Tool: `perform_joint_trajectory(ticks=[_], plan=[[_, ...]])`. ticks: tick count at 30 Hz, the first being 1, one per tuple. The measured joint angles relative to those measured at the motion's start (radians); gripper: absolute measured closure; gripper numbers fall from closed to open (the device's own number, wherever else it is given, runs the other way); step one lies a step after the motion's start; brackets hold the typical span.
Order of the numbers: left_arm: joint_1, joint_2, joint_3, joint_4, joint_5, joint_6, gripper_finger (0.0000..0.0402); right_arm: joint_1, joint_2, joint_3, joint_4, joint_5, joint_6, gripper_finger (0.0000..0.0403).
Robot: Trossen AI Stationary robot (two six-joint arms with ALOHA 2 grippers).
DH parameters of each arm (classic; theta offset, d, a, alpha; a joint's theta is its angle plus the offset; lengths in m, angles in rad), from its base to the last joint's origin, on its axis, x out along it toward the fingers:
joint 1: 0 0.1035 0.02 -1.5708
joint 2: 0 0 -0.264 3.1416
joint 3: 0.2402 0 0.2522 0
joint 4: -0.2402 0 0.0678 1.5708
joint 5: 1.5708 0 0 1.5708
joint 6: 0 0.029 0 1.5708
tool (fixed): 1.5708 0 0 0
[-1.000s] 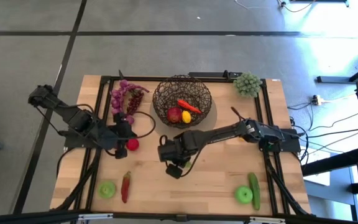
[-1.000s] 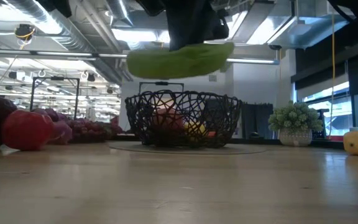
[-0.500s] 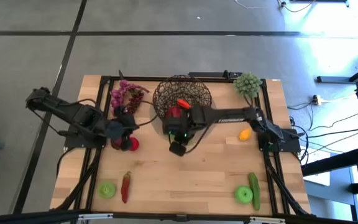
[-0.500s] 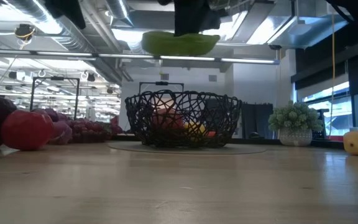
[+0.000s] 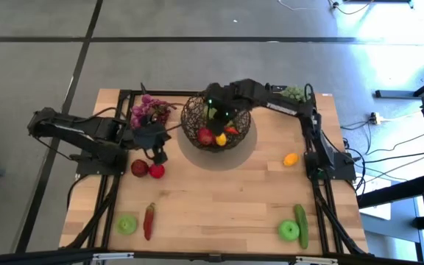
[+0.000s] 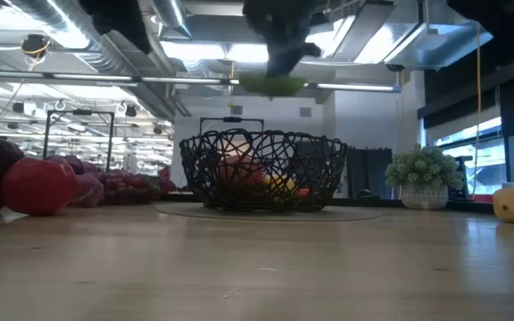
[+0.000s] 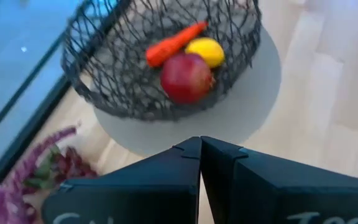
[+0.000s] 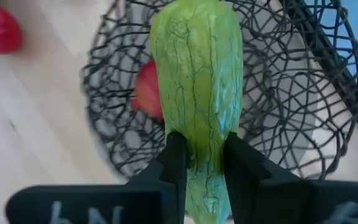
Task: Build produce basket
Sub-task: Put the left cucumber into the wire basket
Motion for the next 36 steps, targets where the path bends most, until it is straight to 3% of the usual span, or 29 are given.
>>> perform_joint_trajectory(ticks=[9, 14, 18, 27, 36], plan=[[0.117, 0.028, 0.0, 0.061, -0.104, 0.08, 0.0401, -0.168, 0.089, -0.008, 0.016, -0.096, -0.121, 0.0336], [0.163, 0.04, -0.001, 0.067, -0.1, 0.084, 0.0401, -0.237, 0.142, -0.008, 0.012, -0.121, -0.152, 0.0336], [0.171, 0.041, 0.0, 0.066, -0.097, 0.084, 0.0401, -0.279, 0.194, -0.009, 0.014, -0.212, -0.179, 0.0336], [0.171, 0.041, 0.0, 0.067, -0.097, 0.081, 0.0401, -0.301, 0.285, -0.009, -0.009, -0.304, -0.179, 0.0336], [0.171, 0.041, 0.0, 0.067, -0.097, 0.079, 0.0401, -0.302, 0.349, -0.009, -0.02, -0.308, -0.181, 0.0335]])
